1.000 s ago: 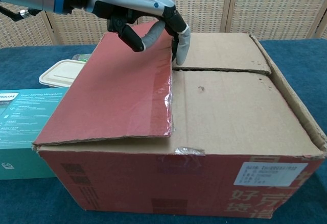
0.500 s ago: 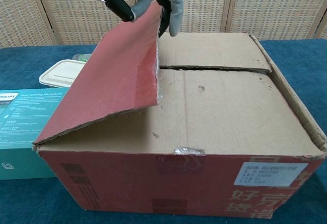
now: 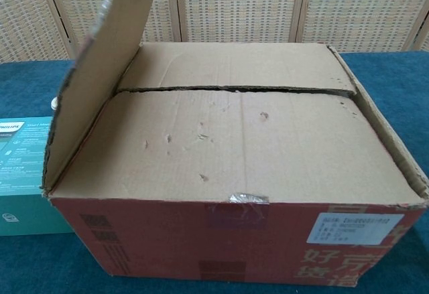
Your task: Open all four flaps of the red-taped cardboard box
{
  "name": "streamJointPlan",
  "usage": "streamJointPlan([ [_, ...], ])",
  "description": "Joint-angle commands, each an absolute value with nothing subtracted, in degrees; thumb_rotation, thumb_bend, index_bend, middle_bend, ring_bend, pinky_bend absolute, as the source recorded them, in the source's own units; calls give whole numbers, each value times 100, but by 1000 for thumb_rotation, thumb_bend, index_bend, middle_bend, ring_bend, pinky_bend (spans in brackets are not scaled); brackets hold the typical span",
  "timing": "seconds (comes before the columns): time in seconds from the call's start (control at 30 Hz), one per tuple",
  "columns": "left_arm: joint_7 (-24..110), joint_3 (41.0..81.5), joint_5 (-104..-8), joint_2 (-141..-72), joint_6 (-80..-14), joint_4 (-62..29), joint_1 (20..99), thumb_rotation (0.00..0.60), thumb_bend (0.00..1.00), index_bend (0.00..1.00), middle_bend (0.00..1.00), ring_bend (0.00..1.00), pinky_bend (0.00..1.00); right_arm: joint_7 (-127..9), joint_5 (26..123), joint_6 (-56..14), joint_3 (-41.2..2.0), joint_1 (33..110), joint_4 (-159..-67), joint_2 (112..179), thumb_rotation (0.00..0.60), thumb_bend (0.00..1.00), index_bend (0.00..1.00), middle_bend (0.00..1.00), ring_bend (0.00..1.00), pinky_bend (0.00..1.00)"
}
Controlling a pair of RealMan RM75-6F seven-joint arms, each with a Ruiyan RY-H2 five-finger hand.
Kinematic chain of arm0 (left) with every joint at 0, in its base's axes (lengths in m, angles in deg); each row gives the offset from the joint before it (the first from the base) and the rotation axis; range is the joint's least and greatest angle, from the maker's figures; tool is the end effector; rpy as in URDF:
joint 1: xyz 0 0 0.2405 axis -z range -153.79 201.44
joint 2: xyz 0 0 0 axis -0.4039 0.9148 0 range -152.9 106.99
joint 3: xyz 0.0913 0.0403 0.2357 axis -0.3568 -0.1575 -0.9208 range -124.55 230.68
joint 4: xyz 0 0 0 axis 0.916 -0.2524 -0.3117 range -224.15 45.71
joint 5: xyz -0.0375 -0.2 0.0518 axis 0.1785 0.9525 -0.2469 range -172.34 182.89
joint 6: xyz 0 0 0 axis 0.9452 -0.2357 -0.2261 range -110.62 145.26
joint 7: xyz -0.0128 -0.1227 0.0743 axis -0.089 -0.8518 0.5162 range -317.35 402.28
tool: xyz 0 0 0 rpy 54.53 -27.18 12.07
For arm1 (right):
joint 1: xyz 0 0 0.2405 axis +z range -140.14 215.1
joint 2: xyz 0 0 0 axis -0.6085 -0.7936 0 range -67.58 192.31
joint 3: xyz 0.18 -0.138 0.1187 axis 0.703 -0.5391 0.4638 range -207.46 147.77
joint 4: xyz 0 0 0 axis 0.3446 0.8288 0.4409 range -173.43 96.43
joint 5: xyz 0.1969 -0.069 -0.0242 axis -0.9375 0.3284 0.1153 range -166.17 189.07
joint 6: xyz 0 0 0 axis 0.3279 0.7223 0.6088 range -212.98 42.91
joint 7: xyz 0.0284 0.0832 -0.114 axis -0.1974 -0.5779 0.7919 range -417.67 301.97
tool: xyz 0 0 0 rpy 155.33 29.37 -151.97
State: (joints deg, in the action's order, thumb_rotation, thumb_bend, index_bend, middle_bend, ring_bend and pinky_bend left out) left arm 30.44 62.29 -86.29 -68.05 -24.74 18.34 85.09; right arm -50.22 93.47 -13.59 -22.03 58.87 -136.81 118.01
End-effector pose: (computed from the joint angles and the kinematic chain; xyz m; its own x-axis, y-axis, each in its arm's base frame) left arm -0.0236 0.3416 0.1522 0.6549 0.1180 0.7464 0.5055 -0.8026 -0.3166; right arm -0.2448 -0.2770 0.1806 0.5493 0.0009 0.8356 -0.8150 -0.2199 0.5361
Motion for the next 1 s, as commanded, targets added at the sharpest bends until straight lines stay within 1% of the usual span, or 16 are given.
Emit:
streamJointPlan([
  [0.03, 2976, 6153, -8724, -6484, -2642, 1961, 8291, 600, 1000, 391, 492, 291, 0, -4992, 9340, -1393, -2192, 5913, -13707, 11802, 600, 1000, 180, 186, 0, 0],
  [0.53, 2688, 5899, -9045, -5477, -3226, 2093, 7416, 600, 1000, 388, 492, 291, 0, -4733, 9296, -1557, -2142, 6059, -13933, 11780, 600, 1000, 168, 186, 0, 0],
  [0.83, 2624, 5728, -9135, -5148, -3165, 2093, 7048, 600, 996, 388, 492, 290, 0, -4688, 9273, -1594, -2146, 6085, -13986, 11795, 600, 1000, 167, 186, 0, 0],
  [0.87, 2617, 5714, -9087, -5152, -3134, 2090, 7006, 600, 981, 388, 491, 289, 0, -4684, 9278, -1594, -2153, 6083, -13990, 11799, 600, 1000, 167, 186, 0, 0],
  [0.9, 2628, 5714, -9043, -5169, -3125, 2089, 6980, 600, 920, 380, 479, 288, 0, -4682, 9282, -1592, -2158, 6081, -13992, 11803, 600, 1000, 167, 186, 0, 0],
  [0.93, 2673, 5719, -8993, -5207, -3130, 2082, 6950, 600, 812, 366, 456, 285, 0, -4680, 9287, -1589, -2163, 6079, -13993, 11808, 600, 1000, 167, 186, 0, 0],
  [0.97, 2749, 5723, -8952, -5256, -3132, 2072, 6924, 600, 728, 355, 436, 279, 0, -4679, 9294, -1584, -2170, 6074, -13994, 11814, 600, 1000, 167, 186, 0, 0],
  [1.0, 2878, 5732, -8875, -5337, -3122, 2066, 6890, 600, 600, 334, 400, 264, 0, -4678, 9304, -1577, -2182, 6066, -13995, 11824, 600, 1000, 167, 186, 0, 0],
])
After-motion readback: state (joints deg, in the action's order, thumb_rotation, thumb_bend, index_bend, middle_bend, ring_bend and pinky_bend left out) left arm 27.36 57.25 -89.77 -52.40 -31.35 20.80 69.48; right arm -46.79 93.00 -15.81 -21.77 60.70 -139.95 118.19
